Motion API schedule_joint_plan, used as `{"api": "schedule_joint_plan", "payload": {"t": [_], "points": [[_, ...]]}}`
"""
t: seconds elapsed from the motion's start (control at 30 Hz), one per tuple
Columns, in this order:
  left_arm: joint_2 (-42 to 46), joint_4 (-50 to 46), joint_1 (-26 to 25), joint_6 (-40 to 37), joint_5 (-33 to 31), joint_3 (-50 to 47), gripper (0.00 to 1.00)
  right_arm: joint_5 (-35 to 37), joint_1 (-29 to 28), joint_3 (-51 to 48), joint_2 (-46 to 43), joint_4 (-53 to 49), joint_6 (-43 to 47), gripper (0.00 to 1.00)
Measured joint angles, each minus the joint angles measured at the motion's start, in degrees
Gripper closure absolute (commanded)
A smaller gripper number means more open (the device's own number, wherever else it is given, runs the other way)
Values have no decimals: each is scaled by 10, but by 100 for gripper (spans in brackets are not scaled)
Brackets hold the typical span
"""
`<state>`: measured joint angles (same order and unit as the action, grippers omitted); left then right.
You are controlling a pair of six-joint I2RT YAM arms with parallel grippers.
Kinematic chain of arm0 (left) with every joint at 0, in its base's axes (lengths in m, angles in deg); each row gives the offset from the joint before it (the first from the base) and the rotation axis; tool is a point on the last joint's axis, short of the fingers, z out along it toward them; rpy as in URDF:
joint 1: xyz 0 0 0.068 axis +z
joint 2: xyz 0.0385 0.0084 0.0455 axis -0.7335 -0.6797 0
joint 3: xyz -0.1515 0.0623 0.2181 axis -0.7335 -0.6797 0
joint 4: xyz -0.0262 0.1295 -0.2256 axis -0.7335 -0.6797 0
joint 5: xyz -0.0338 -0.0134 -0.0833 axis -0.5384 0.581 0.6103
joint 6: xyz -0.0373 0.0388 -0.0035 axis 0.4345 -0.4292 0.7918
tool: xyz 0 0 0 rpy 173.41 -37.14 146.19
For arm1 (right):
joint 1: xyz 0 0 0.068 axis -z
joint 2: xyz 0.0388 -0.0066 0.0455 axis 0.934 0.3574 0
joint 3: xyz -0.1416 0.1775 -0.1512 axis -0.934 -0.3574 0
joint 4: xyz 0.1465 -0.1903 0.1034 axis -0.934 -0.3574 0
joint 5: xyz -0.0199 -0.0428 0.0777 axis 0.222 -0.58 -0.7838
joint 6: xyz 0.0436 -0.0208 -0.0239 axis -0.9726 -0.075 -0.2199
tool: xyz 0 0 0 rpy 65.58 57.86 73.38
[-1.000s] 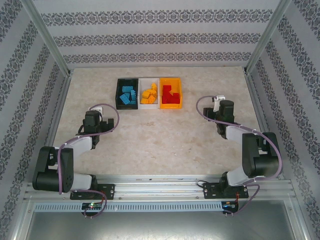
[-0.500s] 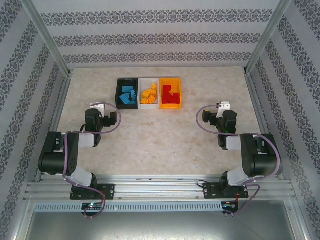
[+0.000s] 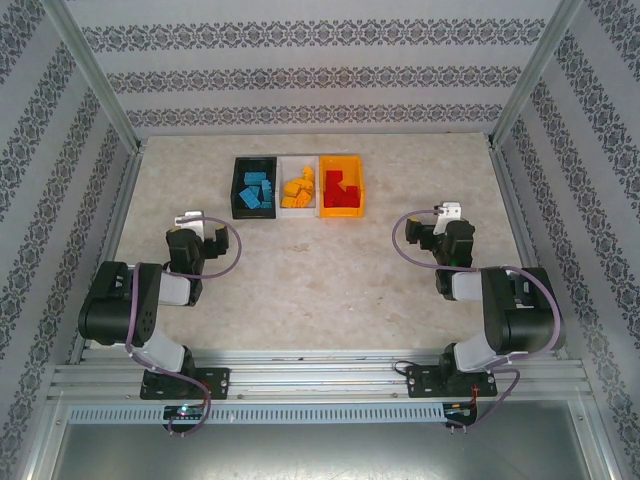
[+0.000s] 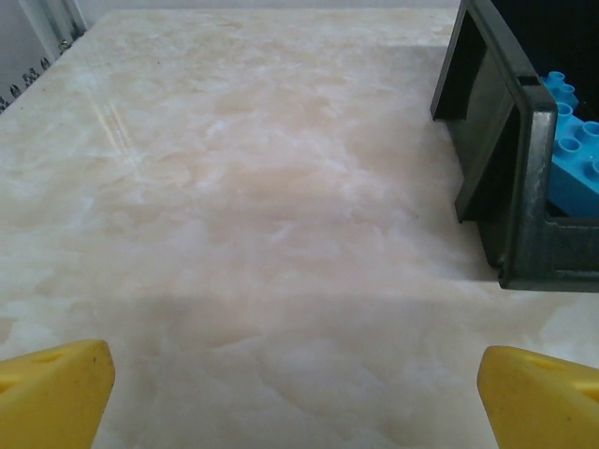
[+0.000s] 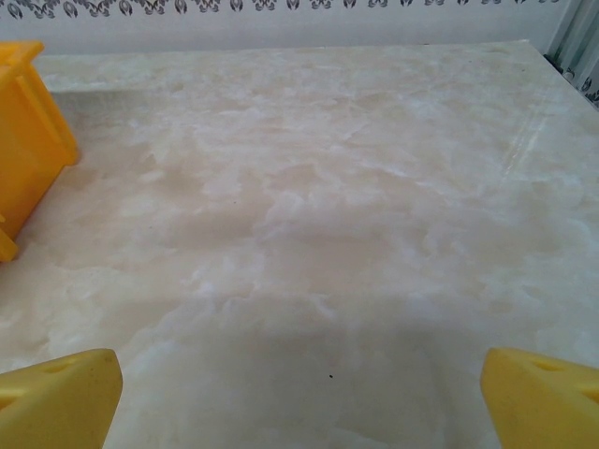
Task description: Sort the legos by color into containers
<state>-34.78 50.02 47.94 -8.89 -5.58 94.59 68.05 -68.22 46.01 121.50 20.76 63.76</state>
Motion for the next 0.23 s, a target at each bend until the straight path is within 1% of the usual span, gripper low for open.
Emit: {"api": "schedule_joint_plan", "payload": {"t": [0.23], "points": [[0,5,0,0,-10,0,0,3,-3,1,0,0,0,2]]}}
